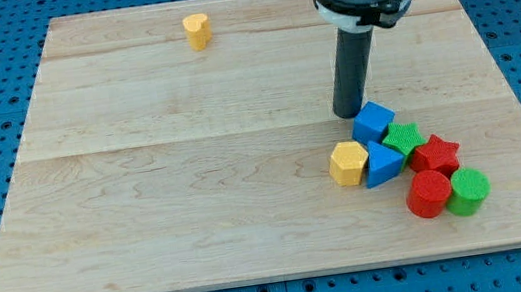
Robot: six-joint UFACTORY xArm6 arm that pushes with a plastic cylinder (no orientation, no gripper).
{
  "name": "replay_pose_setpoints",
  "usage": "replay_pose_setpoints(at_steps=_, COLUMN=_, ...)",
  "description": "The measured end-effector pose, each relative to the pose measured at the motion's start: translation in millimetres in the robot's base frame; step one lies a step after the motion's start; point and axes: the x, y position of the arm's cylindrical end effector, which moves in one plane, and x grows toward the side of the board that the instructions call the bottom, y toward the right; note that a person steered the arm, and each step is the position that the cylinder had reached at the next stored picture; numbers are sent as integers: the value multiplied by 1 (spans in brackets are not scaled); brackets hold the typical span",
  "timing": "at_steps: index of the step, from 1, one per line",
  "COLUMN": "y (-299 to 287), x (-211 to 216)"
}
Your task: Move the yellow heart closer to the blue cube
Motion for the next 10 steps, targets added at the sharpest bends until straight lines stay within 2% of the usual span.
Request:
replay_pose_setpoints(at_steps=1, y=2, x=-59)
replay_pose_setpoints(at_steps=2, y=-9, x=-144)
replay_pose_setpoints(at_steps=3, y=-85, x=-233)
replay_pose_setpoints(at_steps=4, y=-123, x=-206)
replay_pose_setpoints(at_steps=5, y=-190, x=-176)
replay_pose_setpoints(at_steps=6, y=-201, x=-176)
replay_pose_setpoints(at_steps=7, y=-215, x=-124)
replay_pose_setpoints(at_steps=8, y=-244, x=-99)
replay_pose_setpoints(at_steps=9, y=-268, x=-107)
replay_pose_setpoints(at_steps=10, y=-297, x=-66)
